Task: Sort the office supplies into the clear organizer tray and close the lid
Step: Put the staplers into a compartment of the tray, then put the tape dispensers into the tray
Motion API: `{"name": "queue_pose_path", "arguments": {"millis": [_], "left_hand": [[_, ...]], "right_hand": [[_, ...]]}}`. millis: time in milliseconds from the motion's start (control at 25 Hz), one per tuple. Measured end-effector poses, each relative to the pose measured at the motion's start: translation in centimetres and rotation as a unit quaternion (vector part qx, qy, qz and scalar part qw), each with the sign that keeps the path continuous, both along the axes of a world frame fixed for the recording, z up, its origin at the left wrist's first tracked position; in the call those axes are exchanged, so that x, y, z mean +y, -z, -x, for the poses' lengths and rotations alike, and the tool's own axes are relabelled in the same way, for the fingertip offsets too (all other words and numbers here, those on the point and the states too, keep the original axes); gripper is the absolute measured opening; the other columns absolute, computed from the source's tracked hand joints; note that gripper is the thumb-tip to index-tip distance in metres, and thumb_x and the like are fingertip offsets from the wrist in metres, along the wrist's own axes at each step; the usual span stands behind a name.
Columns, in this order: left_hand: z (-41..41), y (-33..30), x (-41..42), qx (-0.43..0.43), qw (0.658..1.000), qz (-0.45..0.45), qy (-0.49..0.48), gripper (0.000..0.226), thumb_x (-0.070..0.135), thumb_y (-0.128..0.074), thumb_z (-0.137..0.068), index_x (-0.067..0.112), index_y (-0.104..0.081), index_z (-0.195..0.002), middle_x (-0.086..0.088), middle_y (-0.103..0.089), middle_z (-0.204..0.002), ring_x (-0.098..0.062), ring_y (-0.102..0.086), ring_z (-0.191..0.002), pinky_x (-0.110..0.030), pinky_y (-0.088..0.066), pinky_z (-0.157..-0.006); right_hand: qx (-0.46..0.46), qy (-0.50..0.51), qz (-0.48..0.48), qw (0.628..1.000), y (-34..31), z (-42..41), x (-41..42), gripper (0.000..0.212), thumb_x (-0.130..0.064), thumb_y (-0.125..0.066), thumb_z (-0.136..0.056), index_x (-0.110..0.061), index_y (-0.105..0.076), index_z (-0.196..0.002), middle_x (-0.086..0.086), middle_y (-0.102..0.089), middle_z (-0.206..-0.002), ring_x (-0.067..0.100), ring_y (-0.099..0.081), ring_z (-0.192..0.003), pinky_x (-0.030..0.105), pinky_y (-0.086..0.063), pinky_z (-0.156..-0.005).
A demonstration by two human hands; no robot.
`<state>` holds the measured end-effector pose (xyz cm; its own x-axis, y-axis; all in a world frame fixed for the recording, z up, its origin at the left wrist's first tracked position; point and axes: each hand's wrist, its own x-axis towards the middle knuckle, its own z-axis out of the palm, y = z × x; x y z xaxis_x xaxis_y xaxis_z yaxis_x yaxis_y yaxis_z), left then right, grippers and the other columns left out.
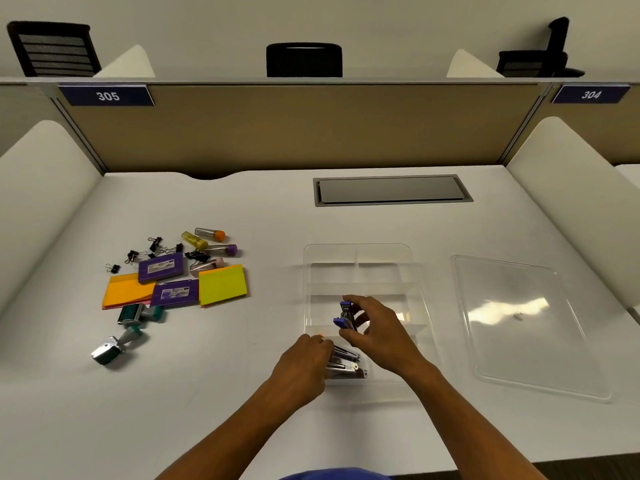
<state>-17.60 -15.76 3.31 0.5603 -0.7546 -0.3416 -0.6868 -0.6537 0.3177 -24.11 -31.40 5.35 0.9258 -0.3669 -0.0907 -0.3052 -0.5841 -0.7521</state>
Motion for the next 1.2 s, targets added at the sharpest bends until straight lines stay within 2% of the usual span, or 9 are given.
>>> {"name": "queue_pose_path", "arguments": {"millis": [80, 280, 360, 520, 720, 920, 1200], "left_hand": [[-0.1, -0.3, -0.1, 0.011, 1.000, 0.000, -0.003, 0.050, 0.025, -0.068, -0.087, 0.020, -0.048, -0.132, -0.004, -0.055, -0.132, -0.021, -0.054, -0.113, -0.029, -0.045, -0.098], [-0.5, -1.0, 0.1, 0.072, 0.997, 0.004, -0.023, 0.058, 0.035, -0.072, -0.083, 0.020, -0.047, -0.134, -0.003, -0.053, -0.134, -0.021, -0.055, -0.115, -0.029, -0.045, -0.095], [-0.8, -1.0, 0.4, 0.066, 0.997, 0.015, -0.033, 0.052, 0.033, -0.070, -0.085, 0.020, -0.050, -0.131, -0.004, -0.055, -0.131, -0.021, -0.056, -0.113, -0.026, -0.044, -0.092], [-1.7, -1.4, 1.4, 0.045, 0.993, 0.081, -0.077, 0.036, 0.029, -0.061, -0.092, 0.019, -0.056, -0.127, -0.002, -0.059, -0.128, -0.019, -0.057, -0.111, -0.025, -0.043, -0.095], [-2.3, -1.3, 3.3, 0.043, 0.976, 0.164, -0.133, 0.032, 0.026, -0.061, -0.092, 0.018, -0.058, -0.123, 0.001, -0.062, -0.123, -0.013, -0.059, -0.109, -0.025, -0.048, -0.096], [-3.0, -0.9, 5.1, 0.055, 0.958, 0.213, -0.186, 0.032, 0.029, -0.065, -0.089, 0.019, -0.060, -0.119, 0.002, -0.064, -0.118, -0.011, -0.061, -0.105, -0.017, -0.047, -0.087], [-5.8, -1.6, 8.4, 0.078, 0.919, 0.250, -0.294, 0.028, 0.030, -0.067, -0.088, 0.019, -0.064, -0.113, 0.003, -0.067, -0.111, -0.007, -0.059, -0.098, -0.017, -0.048, -0.082]], "right_hand": [[0.010, -0.014, 0.013, 1.000, 0.2, 0.0, 0.0, 0.060, -0.030, -0.075, -0.082, -0.029, -0.049, -0.136, -0.013, -0.058, -0.117, 0.005, -0.062, -0.087, 0.010, -0.047, -0.077], [0.057, -0.047, 0.047, 0.996, 0.9, 0.0, 0.4, 0.063, -0.034, -0.073, -0.085, -0.031, -0.044, -0.140, -0.008, -0.059, -0.126, 0.008, -0.058, -0.100, 0.023, -0.048, -0.095], [0.068, -0.057, 0.062, 0.994, 1.0, 0.0, 0.6, 0.059, -0.033, -0.071, -0.086, -0.031, -0.045, -0.139, -0.007, -0.059, -0.128, 0.009, -0.057, -0.103, 0.026, -0.048, -0.098], [0.091, -0.083, 0.094, 0.988, 1.0, -0.2, 1.3, 0.054, -0.029, -0.068, -0.089, -0.026, -0.046, -0.138, -0.002, -0.057, -0.133, 0.018, -0.057, -0.115, 0.027, -0.044, -0.100], [0.117, -0.098, 0.104, 0.983, 1.8, -0.6, 2.1, 0.053, -0.025, -0.061, -0.094, -0.028, -0.042, -0.144, -0.003, -0.051, -0.142, 0.017, -0.051, -0.127, 0.028, -0.040, -0.106], [0.101, -0.106, 0.118, 0.982, 1.3, -1.6, 2.3, 0.045, -0.033, -0.059, -0.095, -0.029, -0.048, -0.139, -0.006, -0.055, -0.136, 0.014, -0.054, -0.121, 0.027, -0.045, -0.100], [0.035, -0.128, 0.105, 0.986, 0.5, -5.0, 5.4, 0.038, -0.042, -0.056, -0.094, -0.034, -0.053, -0.131, -0.014, -0.061, -0.123, 0.006, -0.059, -0.105, 0.024, -0.048, -0.091]]}}
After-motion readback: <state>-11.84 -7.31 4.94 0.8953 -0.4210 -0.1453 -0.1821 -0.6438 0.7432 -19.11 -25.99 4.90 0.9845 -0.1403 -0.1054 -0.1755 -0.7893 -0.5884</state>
